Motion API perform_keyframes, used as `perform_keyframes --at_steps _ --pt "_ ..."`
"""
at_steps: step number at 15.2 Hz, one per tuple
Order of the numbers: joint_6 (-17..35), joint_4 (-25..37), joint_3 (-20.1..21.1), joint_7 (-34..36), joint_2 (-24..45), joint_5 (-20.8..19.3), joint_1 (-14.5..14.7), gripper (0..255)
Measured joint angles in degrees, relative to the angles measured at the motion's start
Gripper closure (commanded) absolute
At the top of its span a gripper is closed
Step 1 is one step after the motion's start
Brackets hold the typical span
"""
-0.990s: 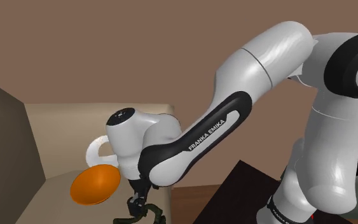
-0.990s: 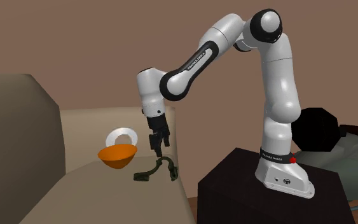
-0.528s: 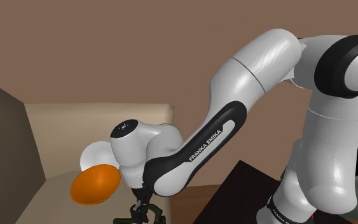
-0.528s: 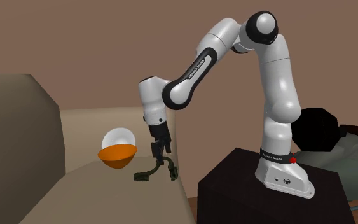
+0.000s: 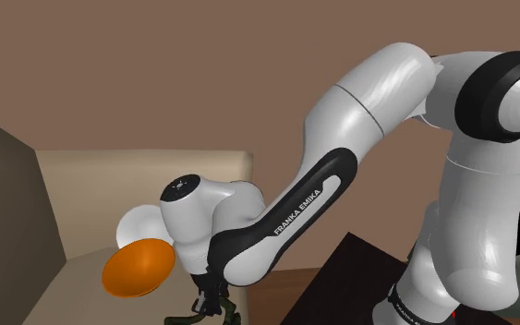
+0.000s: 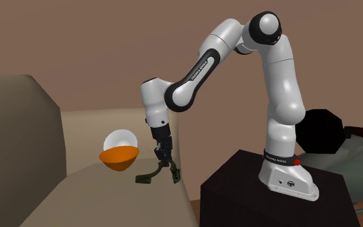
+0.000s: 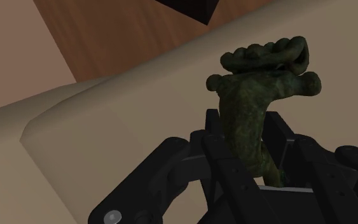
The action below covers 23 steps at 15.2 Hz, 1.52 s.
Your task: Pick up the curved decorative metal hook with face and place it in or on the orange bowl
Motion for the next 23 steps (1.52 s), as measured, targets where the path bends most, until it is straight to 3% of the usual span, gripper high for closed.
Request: perform_keyframes --at_steps 9,23 --pt "-0.36 0.08 0.07 -0.11 -0.29 0.19 -0.04 255" --pt "-9.76 3.13 1.11 -3.27 -7.66 4.70 -0.90 255"
